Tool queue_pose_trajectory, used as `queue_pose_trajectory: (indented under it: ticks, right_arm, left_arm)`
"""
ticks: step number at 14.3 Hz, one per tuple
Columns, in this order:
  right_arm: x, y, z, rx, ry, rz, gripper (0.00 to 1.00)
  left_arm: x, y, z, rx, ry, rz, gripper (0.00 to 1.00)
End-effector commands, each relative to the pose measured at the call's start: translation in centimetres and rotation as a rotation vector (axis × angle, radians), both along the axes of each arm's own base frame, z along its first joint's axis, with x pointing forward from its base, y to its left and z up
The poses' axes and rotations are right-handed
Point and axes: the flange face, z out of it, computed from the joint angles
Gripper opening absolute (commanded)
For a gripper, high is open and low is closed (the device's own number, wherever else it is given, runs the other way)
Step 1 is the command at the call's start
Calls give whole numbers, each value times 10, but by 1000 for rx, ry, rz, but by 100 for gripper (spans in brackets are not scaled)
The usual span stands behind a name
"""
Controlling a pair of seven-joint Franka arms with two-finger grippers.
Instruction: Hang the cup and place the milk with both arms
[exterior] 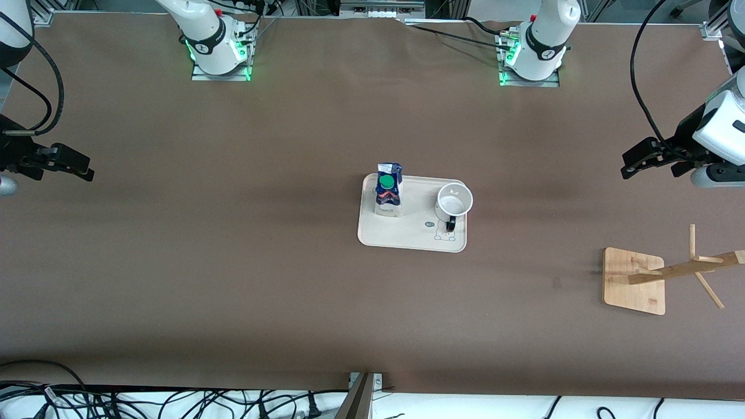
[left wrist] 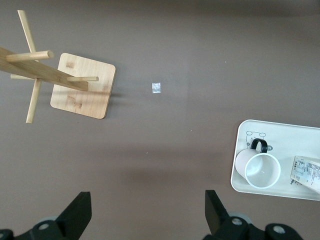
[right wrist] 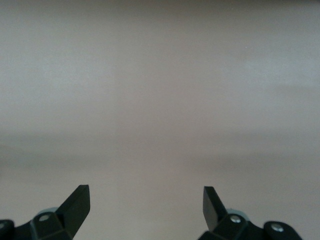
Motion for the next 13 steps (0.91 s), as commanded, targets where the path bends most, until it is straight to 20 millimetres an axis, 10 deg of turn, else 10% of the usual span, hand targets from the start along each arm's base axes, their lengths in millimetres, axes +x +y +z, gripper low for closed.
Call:
queue_pose_trajectory:
  ticks: [1,13]
  right_arm:
    - [-1,-3,4,11,2,-7,100]
    - [-8,0,-18,2,135,94,100]
  left_arm:
    - [4,1,5,19,-4,5,100]
    - [4,1,4,19,-3,7,100]
